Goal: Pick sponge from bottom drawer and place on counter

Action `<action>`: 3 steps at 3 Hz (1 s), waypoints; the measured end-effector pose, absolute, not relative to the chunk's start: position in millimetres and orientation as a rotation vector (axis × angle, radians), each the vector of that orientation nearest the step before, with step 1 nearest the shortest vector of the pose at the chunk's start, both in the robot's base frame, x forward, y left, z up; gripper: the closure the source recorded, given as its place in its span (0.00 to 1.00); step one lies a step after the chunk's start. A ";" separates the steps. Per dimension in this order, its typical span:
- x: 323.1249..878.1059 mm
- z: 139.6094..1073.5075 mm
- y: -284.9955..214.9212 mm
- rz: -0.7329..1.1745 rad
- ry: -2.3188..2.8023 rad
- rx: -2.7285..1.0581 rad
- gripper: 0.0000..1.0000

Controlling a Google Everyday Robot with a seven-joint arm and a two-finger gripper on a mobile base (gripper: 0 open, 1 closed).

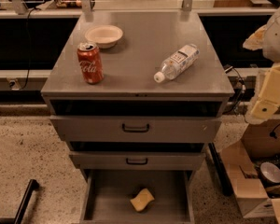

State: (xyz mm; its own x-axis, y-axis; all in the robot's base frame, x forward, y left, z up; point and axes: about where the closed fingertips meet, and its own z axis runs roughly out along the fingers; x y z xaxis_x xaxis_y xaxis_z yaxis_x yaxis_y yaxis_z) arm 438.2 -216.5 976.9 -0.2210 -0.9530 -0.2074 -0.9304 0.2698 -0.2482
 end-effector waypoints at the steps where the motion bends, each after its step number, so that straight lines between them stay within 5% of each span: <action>1: 440.2 974.7 -213.9 -0.105 2.222 -1.731 0.00; 3: 481.1 849.6 -135.2 -0.059 1.971 -2.030 0.00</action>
Offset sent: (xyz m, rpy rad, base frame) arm 0.0791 0.1080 -0.1202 -0.1374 -0.0574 0.2984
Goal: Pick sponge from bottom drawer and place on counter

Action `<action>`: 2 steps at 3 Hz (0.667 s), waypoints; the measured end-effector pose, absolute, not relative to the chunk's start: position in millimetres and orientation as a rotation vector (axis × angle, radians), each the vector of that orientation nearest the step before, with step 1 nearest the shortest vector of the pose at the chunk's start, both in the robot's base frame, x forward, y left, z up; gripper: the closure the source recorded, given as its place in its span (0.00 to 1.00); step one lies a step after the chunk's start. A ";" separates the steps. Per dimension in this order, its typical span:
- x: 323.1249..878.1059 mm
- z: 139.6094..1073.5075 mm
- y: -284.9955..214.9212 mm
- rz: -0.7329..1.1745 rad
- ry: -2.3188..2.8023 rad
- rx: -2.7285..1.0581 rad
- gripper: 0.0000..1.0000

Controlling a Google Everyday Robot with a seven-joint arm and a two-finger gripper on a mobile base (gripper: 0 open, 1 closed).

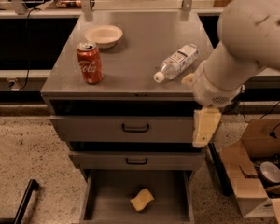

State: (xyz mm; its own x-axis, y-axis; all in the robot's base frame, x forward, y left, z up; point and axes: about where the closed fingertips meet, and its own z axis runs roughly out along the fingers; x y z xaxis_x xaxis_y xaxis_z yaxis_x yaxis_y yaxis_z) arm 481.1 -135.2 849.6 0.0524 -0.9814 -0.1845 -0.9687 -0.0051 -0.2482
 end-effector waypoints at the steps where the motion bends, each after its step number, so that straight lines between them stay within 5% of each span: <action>1: 484.2 841.5 -128.9 -0.070 1.871 -2.107 0.00; 2: 490.1 812.8 -117.0 -0.014 1.826 -2.178 0.00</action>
Offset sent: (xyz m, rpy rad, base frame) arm 0.0201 0.0302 -0.0838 -0.0069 0.0693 0.2818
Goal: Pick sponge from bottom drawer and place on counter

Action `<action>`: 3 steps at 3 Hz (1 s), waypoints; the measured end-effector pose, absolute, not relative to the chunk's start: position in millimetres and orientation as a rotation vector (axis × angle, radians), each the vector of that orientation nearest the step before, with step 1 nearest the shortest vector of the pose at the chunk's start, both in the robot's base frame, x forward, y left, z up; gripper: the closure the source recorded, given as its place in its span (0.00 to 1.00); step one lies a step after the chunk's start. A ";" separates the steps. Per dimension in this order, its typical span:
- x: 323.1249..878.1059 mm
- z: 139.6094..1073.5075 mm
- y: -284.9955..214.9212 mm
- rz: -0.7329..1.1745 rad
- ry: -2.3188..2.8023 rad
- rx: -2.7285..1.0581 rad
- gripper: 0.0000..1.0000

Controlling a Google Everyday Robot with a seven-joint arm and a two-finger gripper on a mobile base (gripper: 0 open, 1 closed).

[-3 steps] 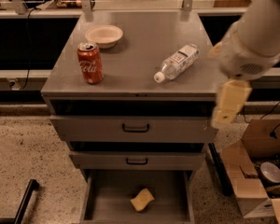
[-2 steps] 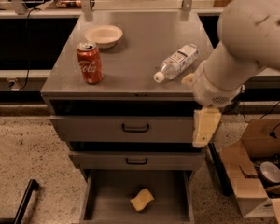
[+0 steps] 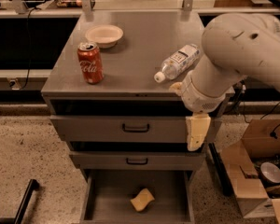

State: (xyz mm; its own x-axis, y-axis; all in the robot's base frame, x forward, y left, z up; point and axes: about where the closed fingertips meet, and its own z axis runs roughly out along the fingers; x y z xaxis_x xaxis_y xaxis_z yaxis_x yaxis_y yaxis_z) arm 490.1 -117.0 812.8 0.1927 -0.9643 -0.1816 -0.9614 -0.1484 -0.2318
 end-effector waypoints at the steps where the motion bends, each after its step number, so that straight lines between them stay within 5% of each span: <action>1: 482.4 759.8 -94.0 0.126 1.657 -2.298 0.00; 3: 469.3 736.1 -104.8 0.255 1.451 -2.226 0.00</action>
Offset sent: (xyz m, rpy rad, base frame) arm -0.0378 0.0072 -0.0870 0.4141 -0.1879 0.7695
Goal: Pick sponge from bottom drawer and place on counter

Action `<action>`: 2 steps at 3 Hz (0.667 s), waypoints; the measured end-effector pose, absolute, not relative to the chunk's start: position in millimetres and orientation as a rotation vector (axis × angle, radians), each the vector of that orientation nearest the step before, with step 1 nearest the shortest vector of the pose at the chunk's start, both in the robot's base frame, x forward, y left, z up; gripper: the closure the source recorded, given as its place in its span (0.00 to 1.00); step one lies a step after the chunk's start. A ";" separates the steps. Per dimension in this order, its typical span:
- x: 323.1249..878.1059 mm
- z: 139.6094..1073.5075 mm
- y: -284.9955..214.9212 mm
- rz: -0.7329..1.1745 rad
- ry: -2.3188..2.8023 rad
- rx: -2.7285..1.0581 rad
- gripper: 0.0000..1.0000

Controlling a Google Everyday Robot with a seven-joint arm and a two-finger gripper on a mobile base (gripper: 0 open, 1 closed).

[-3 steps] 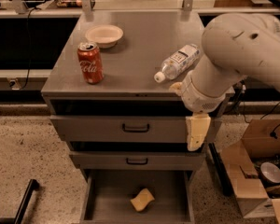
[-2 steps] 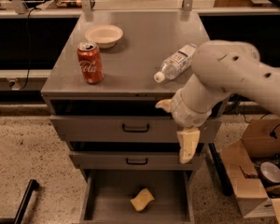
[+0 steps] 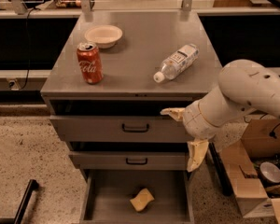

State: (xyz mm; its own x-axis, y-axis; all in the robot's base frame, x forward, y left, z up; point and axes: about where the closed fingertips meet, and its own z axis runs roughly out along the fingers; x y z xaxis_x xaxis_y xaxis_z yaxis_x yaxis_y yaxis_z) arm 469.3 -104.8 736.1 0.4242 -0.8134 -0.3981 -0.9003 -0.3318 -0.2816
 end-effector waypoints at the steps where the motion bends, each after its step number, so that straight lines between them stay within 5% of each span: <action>1: 476.1 720.8 -92.5 0.180 1.463 -2.323 0.00; 2: 471.7 689.9 -51.3 0.052 1.324 -2.564 0.00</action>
Offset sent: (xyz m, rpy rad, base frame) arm 0.0086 0.0770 -0.1070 -0.6703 -0.1595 0.4662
